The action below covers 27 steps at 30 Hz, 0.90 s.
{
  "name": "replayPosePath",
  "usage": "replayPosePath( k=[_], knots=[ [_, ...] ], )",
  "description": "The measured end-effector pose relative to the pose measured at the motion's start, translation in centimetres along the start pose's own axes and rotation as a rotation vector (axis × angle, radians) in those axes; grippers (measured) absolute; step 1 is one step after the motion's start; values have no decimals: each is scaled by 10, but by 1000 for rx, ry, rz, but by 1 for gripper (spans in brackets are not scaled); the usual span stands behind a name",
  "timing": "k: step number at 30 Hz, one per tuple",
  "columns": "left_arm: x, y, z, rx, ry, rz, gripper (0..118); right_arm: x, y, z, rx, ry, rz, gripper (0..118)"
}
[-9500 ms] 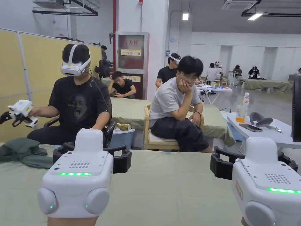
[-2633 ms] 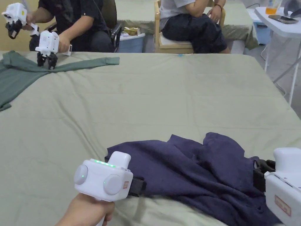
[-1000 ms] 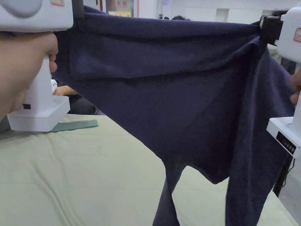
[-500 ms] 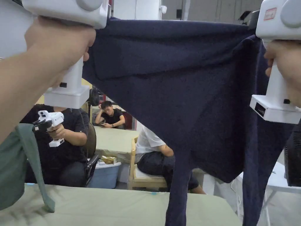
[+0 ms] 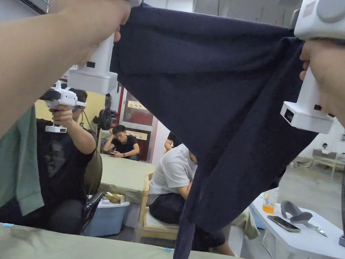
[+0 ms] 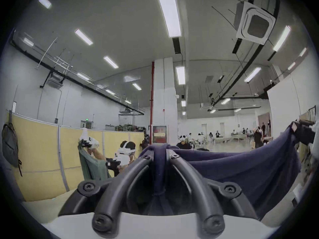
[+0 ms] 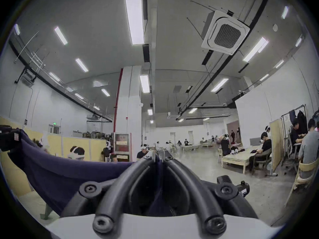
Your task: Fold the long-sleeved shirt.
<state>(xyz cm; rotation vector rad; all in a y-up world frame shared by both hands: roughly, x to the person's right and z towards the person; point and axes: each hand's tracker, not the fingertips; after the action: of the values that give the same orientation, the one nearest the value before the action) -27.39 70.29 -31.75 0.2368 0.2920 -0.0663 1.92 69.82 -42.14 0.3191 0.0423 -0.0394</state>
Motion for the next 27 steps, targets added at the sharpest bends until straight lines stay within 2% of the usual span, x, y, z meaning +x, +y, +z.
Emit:
replayPosePath(
  k=[8,11,15,19,20,22,24,27],
  knots=[
    [-3,-96,-8,-69,-3,-3,14,-6,-82,19,-97,55,62,19],
    [-13,-138,13,-158,-28,17,14,1,-121,45,-186,84,40,19],
    [-24,-195,61,-252,-62,6,14,22,-175,106,-276,128,14,19],
    [-24,-245,126,-282,-88,-70,14,38,-217,174,-352,167,115,19],
    [-25,-256,142,-336,-101,-64,14,43,-227,189,-360,181,96,19],
    [-18,-276,189,-339,-112,-76,14,51,-246,227,-391,201,102,19],
    [-18,-302,228,-392,-121,-115,14,59,-264,266,-432,233,116,19],
    [-24,-339,270,-489,-151,-105,14,72,-289,318,-491,264,129,19]
  ],
)
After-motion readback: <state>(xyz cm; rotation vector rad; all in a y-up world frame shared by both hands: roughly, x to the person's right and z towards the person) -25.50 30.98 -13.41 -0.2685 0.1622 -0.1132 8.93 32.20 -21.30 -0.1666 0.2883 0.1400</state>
